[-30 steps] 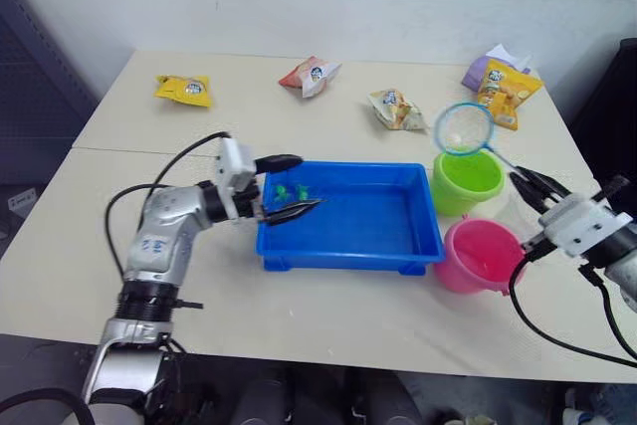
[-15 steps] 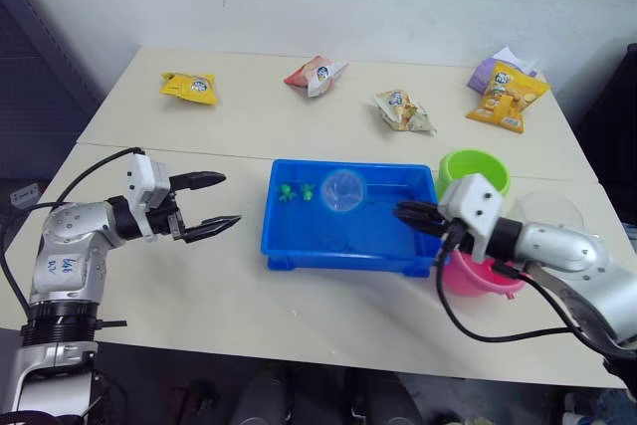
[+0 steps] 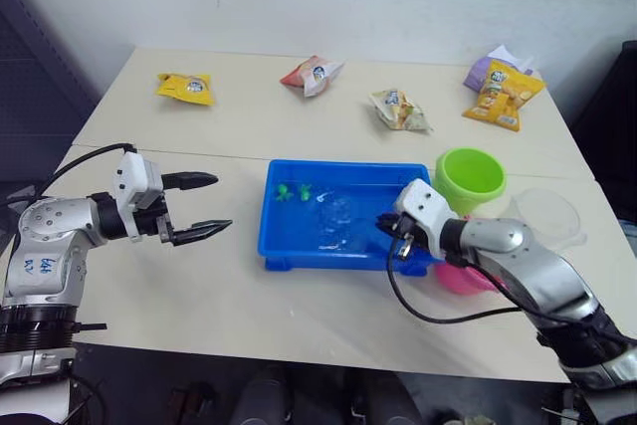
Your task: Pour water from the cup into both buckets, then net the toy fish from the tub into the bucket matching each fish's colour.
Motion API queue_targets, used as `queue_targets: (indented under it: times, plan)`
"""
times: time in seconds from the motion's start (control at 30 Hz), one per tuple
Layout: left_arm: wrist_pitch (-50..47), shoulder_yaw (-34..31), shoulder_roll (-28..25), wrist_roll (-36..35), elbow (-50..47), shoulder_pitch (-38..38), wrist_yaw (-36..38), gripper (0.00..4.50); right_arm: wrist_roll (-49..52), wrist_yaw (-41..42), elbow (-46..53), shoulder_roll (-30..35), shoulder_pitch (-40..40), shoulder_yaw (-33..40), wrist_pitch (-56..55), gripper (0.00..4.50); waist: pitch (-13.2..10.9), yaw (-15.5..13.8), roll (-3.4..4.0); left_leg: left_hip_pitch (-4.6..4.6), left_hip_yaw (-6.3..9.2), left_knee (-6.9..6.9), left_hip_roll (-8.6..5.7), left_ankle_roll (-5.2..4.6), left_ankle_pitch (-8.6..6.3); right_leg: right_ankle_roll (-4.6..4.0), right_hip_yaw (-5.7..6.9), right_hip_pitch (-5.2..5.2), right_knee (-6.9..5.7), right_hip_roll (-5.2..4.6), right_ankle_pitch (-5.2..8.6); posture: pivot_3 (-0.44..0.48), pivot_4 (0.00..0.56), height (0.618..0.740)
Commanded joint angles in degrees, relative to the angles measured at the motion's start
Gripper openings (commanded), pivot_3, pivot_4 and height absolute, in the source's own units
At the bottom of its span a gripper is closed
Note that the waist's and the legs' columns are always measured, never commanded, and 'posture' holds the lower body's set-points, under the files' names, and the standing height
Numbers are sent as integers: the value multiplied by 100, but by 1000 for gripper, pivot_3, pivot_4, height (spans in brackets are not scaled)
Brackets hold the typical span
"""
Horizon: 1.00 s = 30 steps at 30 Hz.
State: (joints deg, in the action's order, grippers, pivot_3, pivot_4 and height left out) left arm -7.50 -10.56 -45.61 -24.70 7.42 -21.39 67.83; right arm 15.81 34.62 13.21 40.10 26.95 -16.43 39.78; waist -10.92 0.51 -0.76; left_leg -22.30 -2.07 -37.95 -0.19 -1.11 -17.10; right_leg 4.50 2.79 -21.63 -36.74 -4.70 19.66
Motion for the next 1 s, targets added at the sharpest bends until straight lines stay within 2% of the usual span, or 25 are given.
queue_targets:
  times: [0.03,0.47,1.0]
  plan:
    - [434,-3,47,234,-88,19,-149,4492,-195,-10,-98,-195,255,-53,243,0,0,4,0,0,0,0,0,0,0,-1,0,-1,-2,0,0,0,150,740]
    - [244,20,244,174,-152,60,-276,4492,-468,98,-756,-1189,684,-16,-21,0,0,105,0,-3,-2,0,-1,0,0,-1,2,-4,-27,1,0,0,150,740]
    - [198,16,406,183,-130,149,-332,4492,-235,122,-621,-1726,643,449,162,0,0,112,0,-2,-2,2,-1,1,0,-1,1,-7,-27,1,0,0,150,740]
